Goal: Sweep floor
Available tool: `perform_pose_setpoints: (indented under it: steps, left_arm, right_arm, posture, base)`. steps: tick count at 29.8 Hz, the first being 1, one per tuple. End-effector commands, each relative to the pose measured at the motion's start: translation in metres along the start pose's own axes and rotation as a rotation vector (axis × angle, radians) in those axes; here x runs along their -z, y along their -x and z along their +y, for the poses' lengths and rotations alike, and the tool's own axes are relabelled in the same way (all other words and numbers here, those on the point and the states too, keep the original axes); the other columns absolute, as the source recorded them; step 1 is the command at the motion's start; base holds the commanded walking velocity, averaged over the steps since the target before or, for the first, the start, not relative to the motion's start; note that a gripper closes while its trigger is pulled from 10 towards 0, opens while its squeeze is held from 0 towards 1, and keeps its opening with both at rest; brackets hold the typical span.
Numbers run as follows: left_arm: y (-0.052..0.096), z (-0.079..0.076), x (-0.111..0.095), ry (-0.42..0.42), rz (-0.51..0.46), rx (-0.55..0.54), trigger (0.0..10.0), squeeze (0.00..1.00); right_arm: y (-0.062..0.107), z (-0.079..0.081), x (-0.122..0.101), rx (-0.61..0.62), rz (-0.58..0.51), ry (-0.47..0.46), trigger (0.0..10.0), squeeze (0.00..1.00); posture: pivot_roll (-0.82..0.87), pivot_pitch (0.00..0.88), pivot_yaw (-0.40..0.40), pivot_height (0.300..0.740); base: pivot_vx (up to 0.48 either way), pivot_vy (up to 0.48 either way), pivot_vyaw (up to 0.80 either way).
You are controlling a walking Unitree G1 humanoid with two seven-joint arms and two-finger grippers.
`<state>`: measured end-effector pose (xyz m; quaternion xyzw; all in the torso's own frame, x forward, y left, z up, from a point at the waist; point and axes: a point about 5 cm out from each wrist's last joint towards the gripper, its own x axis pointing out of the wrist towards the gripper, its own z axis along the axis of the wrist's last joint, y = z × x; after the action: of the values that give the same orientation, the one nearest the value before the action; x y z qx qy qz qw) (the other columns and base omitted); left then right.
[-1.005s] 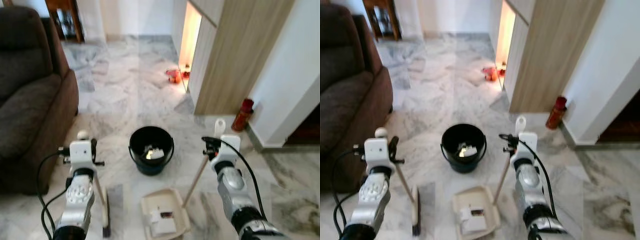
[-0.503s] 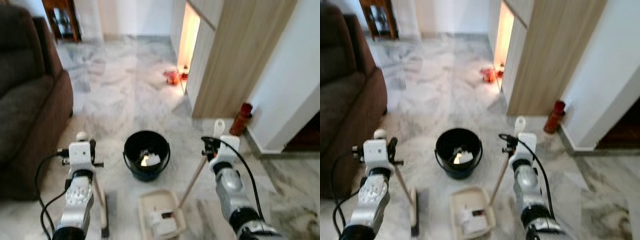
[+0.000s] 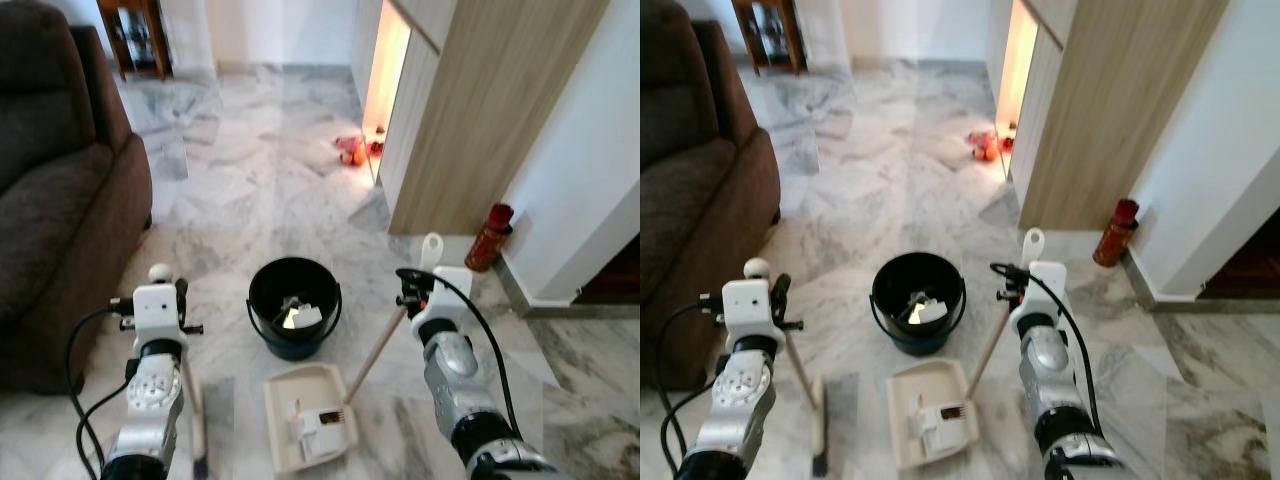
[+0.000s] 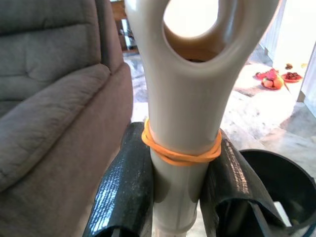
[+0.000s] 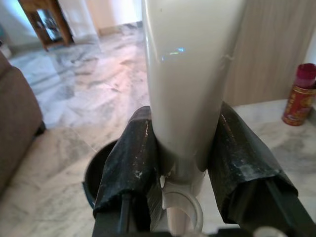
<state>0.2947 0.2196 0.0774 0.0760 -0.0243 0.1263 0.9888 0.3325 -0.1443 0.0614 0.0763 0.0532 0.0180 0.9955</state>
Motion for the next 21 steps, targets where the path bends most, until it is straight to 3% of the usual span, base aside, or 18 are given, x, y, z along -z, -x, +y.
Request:
perform_pose_setpoints:
  steps: [1,8,21]
  left_arm:
    - [-0.003,-0.002,-0.007,-0.003,-0.033,0.006,10.0,0.00]
    - [-0.003,-0.002,-0.006,-0.005,-0.031,0.008,10.0,0.00]
    - [-0.002,0.000,-0.004,-0.012,-0.024,0.013,10.0,0.00]
  right_arm:
    - [-0.006,0.003,-0.017,-0.012,-0.071,-0.020,10.0,0.00]
    - [-0.005,0.010,-0.022,-0.048,-0.080,-0.046,10.0,0.00]
    - [0.009,0.010,-0.032,-0.071,-0.046,0.001,10.0,0.00]
  posture:
    - [0.10,0.000,-0.018,0.740]
    - [0.10,0.000,-0.015,0.740]
    - [0.09,0.000,-0.006,0.740]
  base:
    - [0.000,0.000,0.00]
    - [0.000,0.000,0.00]
    - [0.000,0.000,0.00]
